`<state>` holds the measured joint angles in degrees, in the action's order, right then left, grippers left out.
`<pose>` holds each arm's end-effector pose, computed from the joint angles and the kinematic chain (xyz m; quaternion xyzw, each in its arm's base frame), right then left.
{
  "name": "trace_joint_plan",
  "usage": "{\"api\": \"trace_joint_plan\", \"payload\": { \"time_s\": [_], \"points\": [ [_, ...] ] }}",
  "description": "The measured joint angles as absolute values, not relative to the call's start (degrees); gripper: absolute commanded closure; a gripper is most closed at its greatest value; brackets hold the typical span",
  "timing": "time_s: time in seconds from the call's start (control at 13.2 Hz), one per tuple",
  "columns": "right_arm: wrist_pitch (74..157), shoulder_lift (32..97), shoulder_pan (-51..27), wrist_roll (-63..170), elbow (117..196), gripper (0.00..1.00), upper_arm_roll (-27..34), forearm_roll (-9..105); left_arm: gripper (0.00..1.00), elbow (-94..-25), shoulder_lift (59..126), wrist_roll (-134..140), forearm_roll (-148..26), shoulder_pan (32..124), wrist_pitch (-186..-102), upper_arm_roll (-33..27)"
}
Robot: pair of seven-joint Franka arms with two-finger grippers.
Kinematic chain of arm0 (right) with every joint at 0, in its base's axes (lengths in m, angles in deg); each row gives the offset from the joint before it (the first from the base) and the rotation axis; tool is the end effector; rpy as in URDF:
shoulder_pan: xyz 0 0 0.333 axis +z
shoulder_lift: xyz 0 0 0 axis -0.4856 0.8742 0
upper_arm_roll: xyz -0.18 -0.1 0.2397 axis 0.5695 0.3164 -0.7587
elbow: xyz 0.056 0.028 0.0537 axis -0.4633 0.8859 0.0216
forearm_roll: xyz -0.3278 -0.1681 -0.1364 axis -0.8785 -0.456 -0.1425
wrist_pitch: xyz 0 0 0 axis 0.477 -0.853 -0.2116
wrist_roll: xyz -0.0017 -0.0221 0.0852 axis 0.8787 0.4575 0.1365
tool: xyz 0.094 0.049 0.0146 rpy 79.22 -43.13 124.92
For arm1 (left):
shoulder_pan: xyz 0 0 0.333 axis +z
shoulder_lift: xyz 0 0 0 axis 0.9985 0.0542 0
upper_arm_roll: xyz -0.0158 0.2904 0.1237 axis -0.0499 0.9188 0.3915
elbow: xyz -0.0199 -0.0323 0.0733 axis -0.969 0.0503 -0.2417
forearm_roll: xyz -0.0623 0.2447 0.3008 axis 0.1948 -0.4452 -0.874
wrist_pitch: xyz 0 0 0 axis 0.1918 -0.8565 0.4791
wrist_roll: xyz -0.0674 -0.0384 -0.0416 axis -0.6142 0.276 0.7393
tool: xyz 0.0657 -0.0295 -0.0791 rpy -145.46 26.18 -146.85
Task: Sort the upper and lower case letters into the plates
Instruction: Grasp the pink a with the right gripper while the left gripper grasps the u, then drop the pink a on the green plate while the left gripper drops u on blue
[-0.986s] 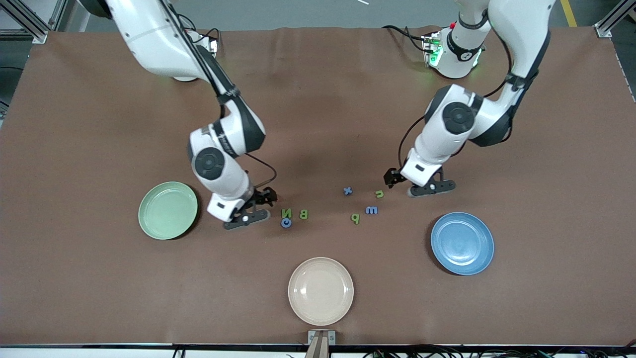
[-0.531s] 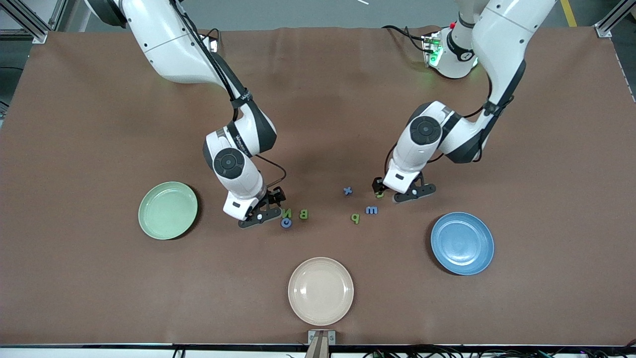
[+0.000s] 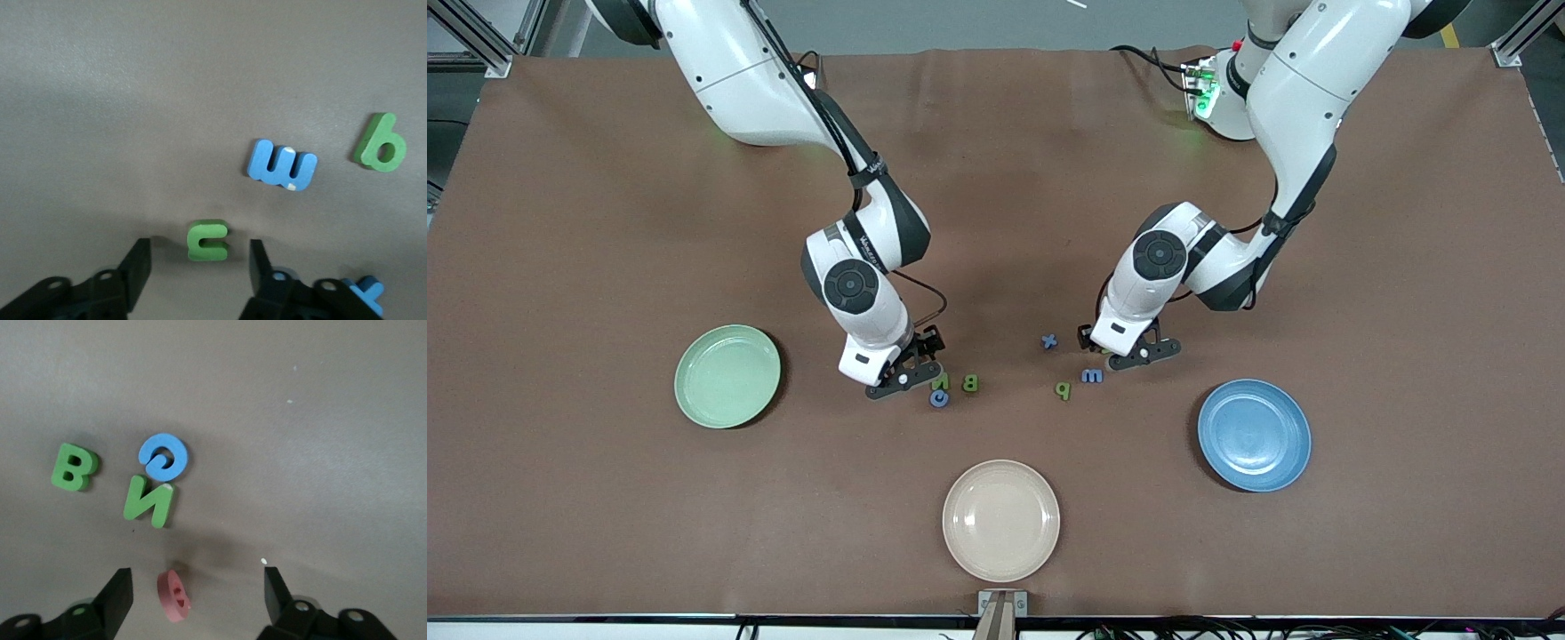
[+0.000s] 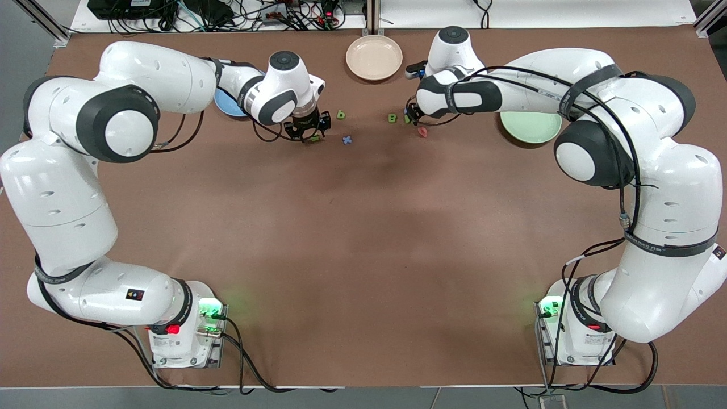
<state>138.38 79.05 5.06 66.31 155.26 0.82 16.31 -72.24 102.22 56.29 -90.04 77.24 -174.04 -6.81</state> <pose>0.5771 0.3566 0.2064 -0.9836 -0.1785 -0.0110 0.0213 0.5244 -0.3228 0.1789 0.9906 0.1344 0.0090 0.0234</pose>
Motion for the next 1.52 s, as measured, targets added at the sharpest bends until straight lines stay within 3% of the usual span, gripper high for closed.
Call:
{"api": "trace_joint_plan", "payload": {
  "time_s": [0.08,0.15,0.3,0.38,0.46,0.61,0.91,1.06,1.29,1.44,1.52],
  "points": [
    [138.4,79.1,5.3,66.3,155.6,0.22,0.8,16.3,0.44,-72.1,102.5,56.3,-90.0,77.2,-174.0,-6.8],
    [138.7,79.1,5.4,66.3,156.0,0.26,0.8,16.3,0.55,-71.8,102.7,56.3,-90.0,77.2,-174.0,-6.8],
    [140.4,79.1,5.7,66.3,157.2,0.41,0.8,16.3,0.83,-71.1,103.3,56.3,-90.0,77.2,-174.0,-6.7],
    [141.1,79.1,5.8,66.3,157.7,0.51,0.8,16.3,0.96,-70.8,103.3,56.3,-90.1,77.3,-173.9,-6.7],
    [141.4,79.1,6.0,66.3,158.0,0.72,0.8,16.3,1.00,-70.6,103.4,56.3,-90.1,77.3,-173.9,-6.7],
    [141.4,79.1,6.2,66.3,158.1,1.00,0.8,16.3,1.00,-70.3,103.4,56.3,-90.1,77.3,-174.0,-6.6],
    [141.0,79.1,6.2,67.1,158.1,1.00,1.1,16.3,1.00,-63.1,102.7,55.3,-93.5,80.4,-167.9,-6.0],
    [136.5,78.4,5.1,65.2,157.3,1.00,2.5,16.1,1.00,-58.6,101.9,50.4,-95.2,84.1,-163.1,-6.0],
    [124.2,73.6,-4.2,50.9,154.6,1.00,3.6,16.0,0.98,-56.9,101.7,38.3,-95.4,91.3,-161.8,-5.8],
    [120.6,70.5,-12.4,40.0,155.0,1.00,3.7,16.0,0.96,-57.0,102.2,31.0,-95.4,96.1,-161.7,-5.7],
    [120.3,70.1,-15.7,36.2,155.7,0.92,3.7,16.0,0.95,-57.2,102.8,28.8,-95.4,97.9,-161.7,-5.7]
  ]
}}
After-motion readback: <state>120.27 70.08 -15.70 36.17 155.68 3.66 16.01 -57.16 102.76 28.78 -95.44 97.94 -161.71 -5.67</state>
